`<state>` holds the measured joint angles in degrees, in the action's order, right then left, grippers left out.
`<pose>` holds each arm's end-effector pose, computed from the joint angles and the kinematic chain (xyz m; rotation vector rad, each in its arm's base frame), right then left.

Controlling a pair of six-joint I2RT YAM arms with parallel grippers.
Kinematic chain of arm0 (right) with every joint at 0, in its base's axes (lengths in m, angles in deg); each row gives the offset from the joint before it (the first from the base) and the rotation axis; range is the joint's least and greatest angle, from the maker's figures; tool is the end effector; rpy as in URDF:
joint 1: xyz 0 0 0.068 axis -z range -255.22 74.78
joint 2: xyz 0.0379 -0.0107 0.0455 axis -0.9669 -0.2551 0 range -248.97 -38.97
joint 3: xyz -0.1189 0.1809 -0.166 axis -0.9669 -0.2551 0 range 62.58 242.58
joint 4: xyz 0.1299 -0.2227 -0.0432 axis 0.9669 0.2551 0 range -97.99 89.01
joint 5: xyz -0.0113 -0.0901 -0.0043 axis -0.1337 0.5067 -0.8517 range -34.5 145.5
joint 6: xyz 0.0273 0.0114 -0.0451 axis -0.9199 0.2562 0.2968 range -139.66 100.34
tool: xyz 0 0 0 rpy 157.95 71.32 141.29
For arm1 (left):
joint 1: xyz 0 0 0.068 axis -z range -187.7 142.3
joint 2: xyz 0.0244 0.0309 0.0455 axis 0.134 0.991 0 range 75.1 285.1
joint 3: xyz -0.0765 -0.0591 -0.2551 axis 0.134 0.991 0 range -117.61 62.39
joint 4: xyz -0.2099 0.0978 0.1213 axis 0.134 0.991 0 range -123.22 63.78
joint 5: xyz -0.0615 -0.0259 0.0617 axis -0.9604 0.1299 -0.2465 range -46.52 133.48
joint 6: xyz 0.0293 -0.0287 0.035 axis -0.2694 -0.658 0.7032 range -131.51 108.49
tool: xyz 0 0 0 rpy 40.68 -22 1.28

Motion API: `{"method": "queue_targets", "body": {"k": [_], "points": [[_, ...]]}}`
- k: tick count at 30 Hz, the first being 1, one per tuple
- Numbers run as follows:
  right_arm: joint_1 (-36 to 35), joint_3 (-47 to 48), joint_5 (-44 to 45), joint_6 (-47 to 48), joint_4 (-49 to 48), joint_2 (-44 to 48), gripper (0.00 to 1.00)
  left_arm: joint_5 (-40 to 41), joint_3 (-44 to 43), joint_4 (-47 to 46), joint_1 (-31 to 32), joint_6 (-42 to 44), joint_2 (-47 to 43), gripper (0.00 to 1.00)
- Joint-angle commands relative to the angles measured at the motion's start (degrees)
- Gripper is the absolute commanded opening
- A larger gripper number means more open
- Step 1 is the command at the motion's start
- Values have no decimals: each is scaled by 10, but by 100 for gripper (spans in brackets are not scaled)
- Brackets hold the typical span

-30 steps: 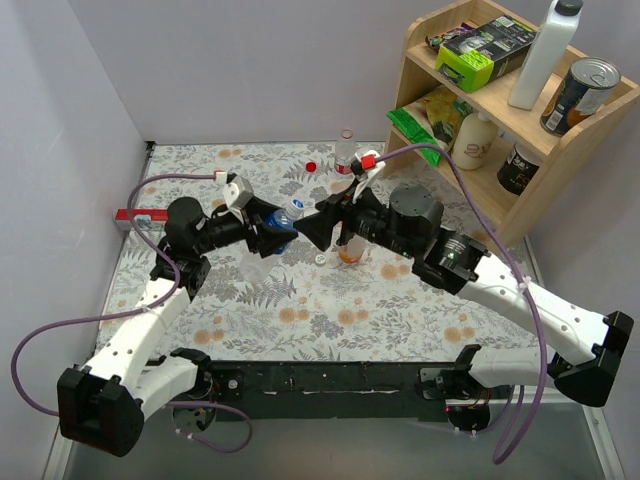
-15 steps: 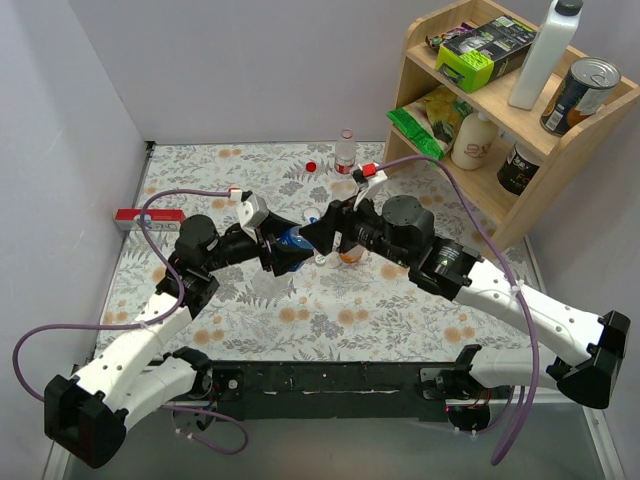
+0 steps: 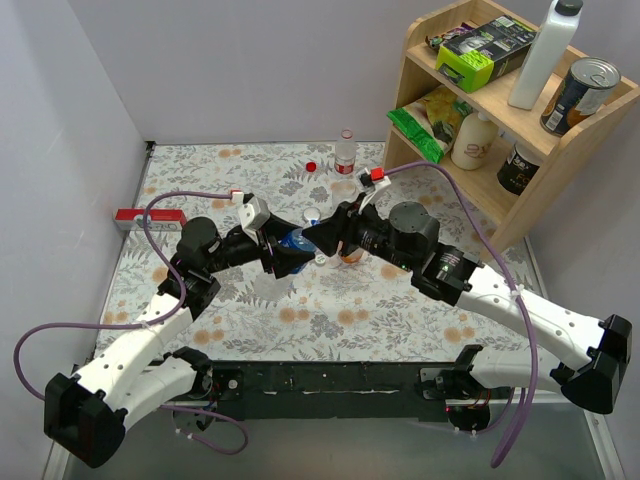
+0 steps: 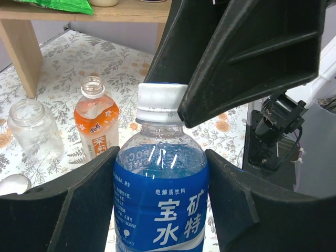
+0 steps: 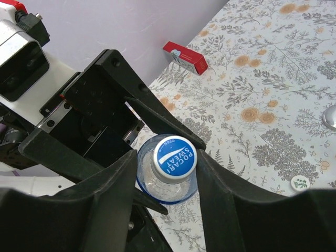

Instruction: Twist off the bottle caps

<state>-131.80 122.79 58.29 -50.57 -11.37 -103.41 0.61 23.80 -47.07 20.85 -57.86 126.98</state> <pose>0.1471 0.2197 0.3917 -0.3395 1.6747 1.1337 0.1723 -0.1214 0.3242 0.3985 1.7643 -1.5566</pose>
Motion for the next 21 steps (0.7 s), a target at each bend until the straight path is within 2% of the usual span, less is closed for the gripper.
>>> {"method": "queue_targets", "body": {"k": [1, 6, 7, 8, 10, 11, 13, 14, 18, 21], "points": [[3, -3, -12, -13, -60, 5, 51, -12, 4, -14, 4, 1, -9, 46], [6, -7, -8, -14, -67, 7, 38, -18, 5, -14, 6, 5, -10, 46], [6, -8, -8, -14, -70, 7, 31, -22, 5, -14, 7, 6, -9, 46], [6, -10, -8, -14, -72, 7, 19, -24, 5, -14, 7, 6, -10, 46], [7, -11, -6, -17, -72, 8, 9, -29, 5, -14, 8, 8, -10, 47], [7, -14, -4, -19, -73, 8, 2, -30, 6, -14, 9, 10, -10, 50], [7, -18, -4, -20, -76, 13, 1, -31, 8, -14, 10, 14, -8, 59], [7, -20, -3, -20, -81, 14, 1, -32, 8, -12, 10, 20, -6, 73], [7, -23, 1, -20, -83, 25, 1, -35, 4, 8, 11, 38, 3, 98], [7, -22, 7, -20, -79, 33, 1, -36, -10, 36, 11, 58, 19, 98]]}}
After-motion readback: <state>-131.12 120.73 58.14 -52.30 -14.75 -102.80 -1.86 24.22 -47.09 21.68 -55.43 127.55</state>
